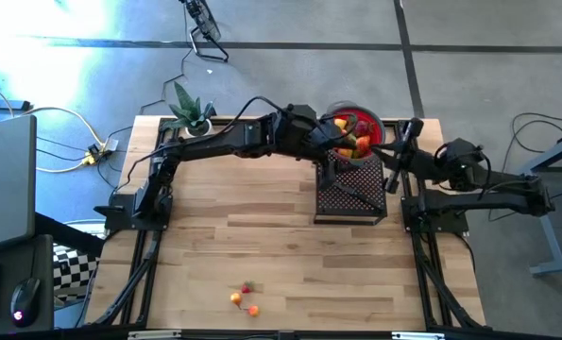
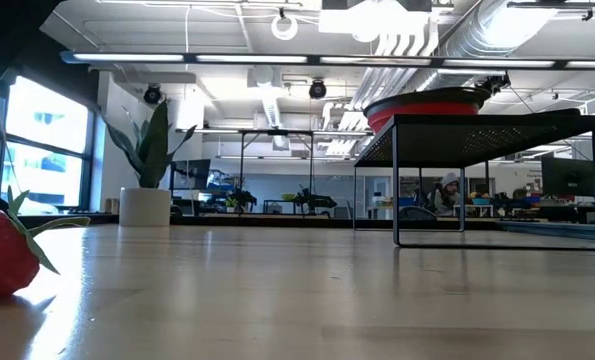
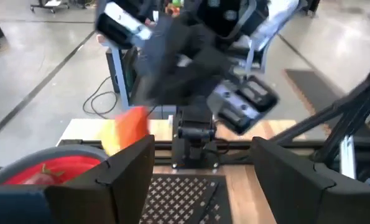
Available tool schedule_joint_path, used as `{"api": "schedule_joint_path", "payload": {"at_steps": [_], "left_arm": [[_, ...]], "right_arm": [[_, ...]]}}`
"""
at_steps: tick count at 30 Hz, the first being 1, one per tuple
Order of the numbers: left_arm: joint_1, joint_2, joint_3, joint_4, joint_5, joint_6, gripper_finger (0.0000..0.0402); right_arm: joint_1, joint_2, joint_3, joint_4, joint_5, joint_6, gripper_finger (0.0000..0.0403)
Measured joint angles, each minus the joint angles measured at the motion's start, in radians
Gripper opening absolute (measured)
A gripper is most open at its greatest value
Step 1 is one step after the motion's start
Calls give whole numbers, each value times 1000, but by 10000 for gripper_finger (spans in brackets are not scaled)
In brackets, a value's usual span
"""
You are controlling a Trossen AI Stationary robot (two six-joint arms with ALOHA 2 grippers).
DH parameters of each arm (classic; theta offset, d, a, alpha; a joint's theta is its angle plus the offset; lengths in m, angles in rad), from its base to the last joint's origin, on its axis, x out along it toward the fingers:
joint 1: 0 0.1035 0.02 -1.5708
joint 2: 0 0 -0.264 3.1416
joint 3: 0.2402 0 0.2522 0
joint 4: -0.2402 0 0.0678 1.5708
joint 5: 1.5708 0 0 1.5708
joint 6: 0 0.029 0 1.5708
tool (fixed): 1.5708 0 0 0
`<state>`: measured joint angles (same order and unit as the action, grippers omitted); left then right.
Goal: Pick & Place Fruit
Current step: Put the pear into the strainer bowl on the shelf
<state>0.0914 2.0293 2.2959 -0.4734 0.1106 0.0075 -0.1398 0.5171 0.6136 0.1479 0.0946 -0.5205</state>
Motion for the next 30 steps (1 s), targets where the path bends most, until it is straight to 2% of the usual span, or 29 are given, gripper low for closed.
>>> {"api": "schedule_joint_path", "payload": {"at_steps": [4, 9, 15, 23, 30], "left_arm": [[-2, 0, 0, -2, -4, 92, 262], [0, 0, -1, -52, -95, 101, 262], [0, 0, -1, -55, -116, 120, 262], [0, 0, -1, -52, -116, 120, 262], [0, 0, -1, -51, -116, 120, 262]], "right_arm": [[0, 1, 0, -54, 154, 2, 3], [0, 1, 0, -135, 300, 51, 3], [0, 1, 0, -224, 485, 95, 3], [0, 29, 0, -348, 659, 248, 3], [-17, 84, 0, -383, 672, 324, 3]]}}
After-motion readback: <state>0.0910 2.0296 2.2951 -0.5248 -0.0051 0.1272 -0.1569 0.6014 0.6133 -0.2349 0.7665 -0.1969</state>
